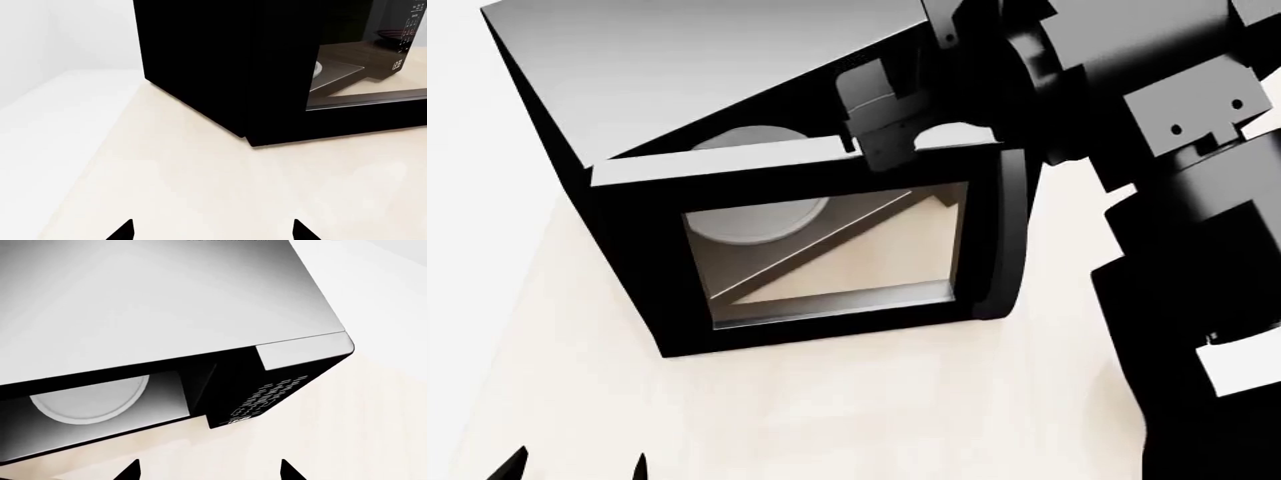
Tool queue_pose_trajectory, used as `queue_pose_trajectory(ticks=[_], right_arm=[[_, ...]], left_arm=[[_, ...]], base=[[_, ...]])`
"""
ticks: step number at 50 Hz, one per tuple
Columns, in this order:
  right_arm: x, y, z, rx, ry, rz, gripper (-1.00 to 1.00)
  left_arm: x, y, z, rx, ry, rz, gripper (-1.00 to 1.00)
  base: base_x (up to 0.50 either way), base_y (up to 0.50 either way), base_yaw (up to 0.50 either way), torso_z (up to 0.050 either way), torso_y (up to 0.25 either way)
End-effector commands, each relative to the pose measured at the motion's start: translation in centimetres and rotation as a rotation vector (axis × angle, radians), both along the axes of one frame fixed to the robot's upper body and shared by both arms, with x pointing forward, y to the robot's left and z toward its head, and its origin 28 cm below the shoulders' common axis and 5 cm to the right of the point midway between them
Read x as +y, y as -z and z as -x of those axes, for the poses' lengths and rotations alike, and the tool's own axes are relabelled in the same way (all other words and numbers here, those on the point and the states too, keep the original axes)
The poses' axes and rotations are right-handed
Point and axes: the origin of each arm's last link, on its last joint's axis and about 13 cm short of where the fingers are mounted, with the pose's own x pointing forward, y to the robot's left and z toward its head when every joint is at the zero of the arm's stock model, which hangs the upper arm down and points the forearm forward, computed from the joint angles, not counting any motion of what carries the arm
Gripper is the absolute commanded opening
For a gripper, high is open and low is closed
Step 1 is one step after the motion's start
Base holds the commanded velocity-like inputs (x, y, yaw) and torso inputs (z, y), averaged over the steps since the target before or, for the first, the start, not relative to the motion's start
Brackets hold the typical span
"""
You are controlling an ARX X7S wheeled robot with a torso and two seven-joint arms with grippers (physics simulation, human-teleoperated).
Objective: Open the microwave.
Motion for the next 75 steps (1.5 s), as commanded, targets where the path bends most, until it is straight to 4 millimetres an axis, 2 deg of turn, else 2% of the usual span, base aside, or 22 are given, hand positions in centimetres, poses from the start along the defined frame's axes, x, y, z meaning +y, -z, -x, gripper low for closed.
queue_pose_trajectory(ticks=[1,31,36,55,75], right_arm=[[-0.2,1.2,0.0,0.034,-0.003,-0.015,1.00],[-1.3,2.7,1.1,0.059,0.010,-0.080,1.00],[-1.2,3.6,1.5,0.077,0.001,-0.062,1.00],[-1.1,4.6,2.5,0.091,-0.017,-0.109,1.00],[-1.1,4.8,3.4,0.122,-0.031,-0.174,1.00]], left_arm=[[0.0,0.2,0.0,0.015,0.001,0.003,1.00],[0.0,0.2,0.0,0.014,-0.001,0.008,1.00],[0.0,0.2,0.1,0.013,-0.001,0.007,1.00],[0.0,0.2,0.1,0.013,0.001,0.008,1.00],[0.0,0.2,0.0,0.016,0.000,0.011,1.00]], base=[[0.00,0.00,0.00,0.000,0.000],[0.00,0.00,0.00,-0.001,-0.002],[0.00,0.00,0.00,-0.002,-0.002],[0.00,0.00,0.00,-0.002,-0.004],[0.00,0.00,0.00,-0.002,-0.004]])
